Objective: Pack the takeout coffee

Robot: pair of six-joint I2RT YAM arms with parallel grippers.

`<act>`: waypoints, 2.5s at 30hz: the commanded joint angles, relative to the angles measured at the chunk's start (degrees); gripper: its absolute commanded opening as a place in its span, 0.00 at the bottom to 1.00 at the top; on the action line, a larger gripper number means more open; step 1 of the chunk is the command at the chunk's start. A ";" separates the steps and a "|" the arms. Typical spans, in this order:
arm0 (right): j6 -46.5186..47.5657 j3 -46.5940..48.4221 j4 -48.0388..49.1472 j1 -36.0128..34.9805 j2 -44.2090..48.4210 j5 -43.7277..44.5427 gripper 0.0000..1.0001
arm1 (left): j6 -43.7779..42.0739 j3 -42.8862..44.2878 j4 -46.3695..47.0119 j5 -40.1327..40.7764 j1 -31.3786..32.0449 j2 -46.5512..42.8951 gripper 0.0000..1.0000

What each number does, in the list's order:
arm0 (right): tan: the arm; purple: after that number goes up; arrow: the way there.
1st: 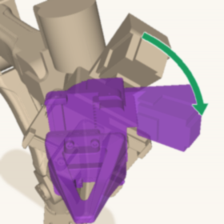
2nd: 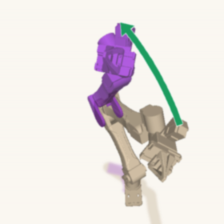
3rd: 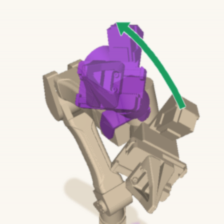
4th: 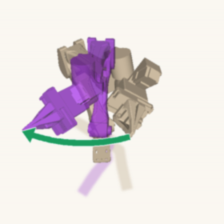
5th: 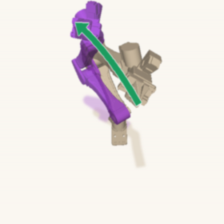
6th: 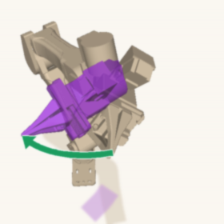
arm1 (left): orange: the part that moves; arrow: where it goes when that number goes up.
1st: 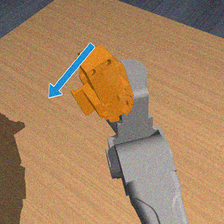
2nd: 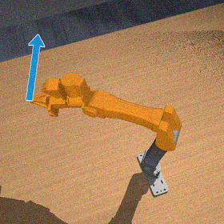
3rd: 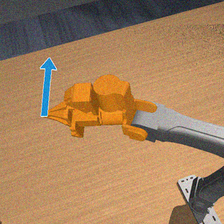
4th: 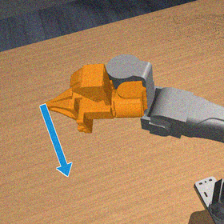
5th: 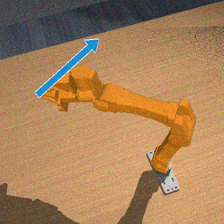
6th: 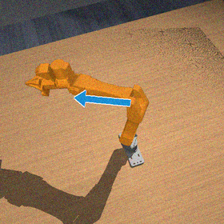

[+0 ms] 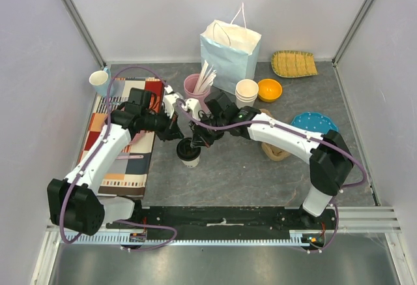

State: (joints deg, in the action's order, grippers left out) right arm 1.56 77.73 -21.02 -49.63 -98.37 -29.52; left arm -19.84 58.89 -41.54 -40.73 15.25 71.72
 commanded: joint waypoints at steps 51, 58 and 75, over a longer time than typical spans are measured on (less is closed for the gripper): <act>18.12 49.62 -5.79 33.19 -22.74 -0.19 0.56 | -0.20 31.11 -7.86 20.34 -3.82 16.17 0.97; 19.70 50.41 -7.02 33.19 -24.94 1.39 0.42 | -1.43 31.63 -8.29 20.95 -3.82 16.52 0.97; 27.44 51.03 -7.29 33.28 -24.42 -1.68 0.11 | -2.31 32.42 -8.73 19.90 -3.91 17.75 0.96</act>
State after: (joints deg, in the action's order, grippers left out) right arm 25.80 128.01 -29.28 -16.38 -124.62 -28.71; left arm -20.08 88.58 -49.69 -19.59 11.60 88.88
